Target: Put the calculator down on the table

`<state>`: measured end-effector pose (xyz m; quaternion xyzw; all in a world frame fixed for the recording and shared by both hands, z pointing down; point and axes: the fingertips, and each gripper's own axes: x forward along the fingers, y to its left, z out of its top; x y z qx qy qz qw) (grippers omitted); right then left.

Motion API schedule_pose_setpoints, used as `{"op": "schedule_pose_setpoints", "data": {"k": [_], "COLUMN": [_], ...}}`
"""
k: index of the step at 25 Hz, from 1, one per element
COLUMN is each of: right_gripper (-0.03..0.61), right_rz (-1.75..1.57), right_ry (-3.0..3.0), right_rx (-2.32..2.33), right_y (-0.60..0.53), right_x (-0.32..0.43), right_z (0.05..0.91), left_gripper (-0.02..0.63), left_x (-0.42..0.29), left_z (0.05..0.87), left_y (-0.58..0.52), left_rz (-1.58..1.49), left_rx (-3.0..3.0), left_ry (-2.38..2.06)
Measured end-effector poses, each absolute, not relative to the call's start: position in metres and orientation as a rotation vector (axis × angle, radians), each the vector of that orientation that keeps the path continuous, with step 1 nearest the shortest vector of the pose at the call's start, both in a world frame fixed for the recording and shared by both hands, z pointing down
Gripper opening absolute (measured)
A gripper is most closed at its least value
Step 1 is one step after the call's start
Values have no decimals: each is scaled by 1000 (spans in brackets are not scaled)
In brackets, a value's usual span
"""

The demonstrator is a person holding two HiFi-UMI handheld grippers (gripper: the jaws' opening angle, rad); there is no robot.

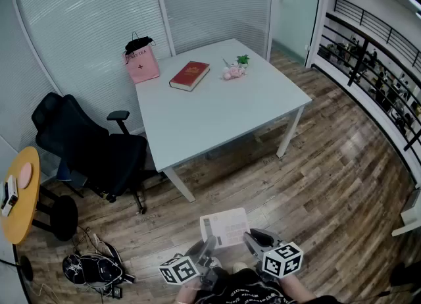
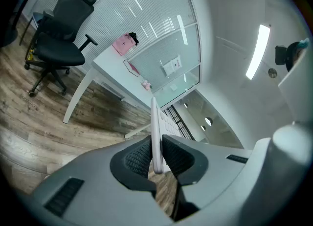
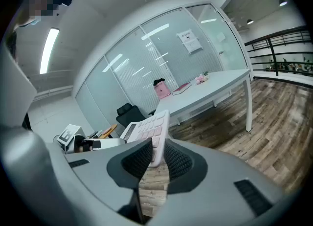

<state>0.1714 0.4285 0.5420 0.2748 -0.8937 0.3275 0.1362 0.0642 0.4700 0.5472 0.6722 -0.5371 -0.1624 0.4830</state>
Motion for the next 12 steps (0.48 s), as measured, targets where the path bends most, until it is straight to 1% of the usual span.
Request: {"op": "schedule_pose_setpoints", "data": {"k": [12], "right_gripper": [90], "right_rz": [904], "right_ry": [-2580], "right_rx": [838], "right_y": [442], "right_x": [162], "right_z": [541], "left_gripper": [74], "left_x": [56], "left_z": [548], "left_y": [483], "left_rz": [-399], "left_rx": [1645], "left_ry": [-1274]}}
